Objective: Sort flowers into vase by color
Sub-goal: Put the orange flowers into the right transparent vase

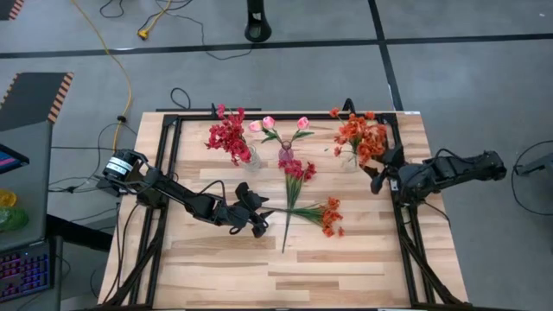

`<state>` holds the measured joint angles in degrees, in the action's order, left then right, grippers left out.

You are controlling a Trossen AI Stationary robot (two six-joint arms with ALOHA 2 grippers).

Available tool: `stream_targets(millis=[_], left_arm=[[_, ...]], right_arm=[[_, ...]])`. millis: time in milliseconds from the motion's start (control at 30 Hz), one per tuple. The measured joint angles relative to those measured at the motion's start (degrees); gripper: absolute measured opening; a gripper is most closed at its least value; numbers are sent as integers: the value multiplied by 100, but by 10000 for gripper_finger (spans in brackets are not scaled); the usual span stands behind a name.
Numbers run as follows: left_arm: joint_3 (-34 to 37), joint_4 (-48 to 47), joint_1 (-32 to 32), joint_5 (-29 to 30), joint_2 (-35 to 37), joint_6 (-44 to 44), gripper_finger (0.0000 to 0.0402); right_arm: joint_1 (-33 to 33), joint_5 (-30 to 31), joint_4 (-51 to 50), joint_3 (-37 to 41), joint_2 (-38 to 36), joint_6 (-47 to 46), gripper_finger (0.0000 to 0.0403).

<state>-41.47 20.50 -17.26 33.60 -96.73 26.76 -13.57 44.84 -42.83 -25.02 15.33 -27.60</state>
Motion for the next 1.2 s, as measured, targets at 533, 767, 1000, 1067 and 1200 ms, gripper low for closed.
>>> stream_targets(millis=[533,767,1000,1067,1200], left_arm=[[-2,768,0,-139,0,-376,208],[-6,1174,0,-135,0,-422,208],[-667,712,42,-233,0,-1220,208],[-930,384,93,-273,0,-1431,208],[-1347,-74,227,-434,0,-1650,208]], right_arm=[[-554,-1405,133,0,2,-907,256],[-642,-1792,214,0,2,-1735,256],[-642,-1803,609,0,225,-1575,256],[-642,-1801,783,0,382,-1550,256],[-680,-1803,920,0,739,-1550,256]])
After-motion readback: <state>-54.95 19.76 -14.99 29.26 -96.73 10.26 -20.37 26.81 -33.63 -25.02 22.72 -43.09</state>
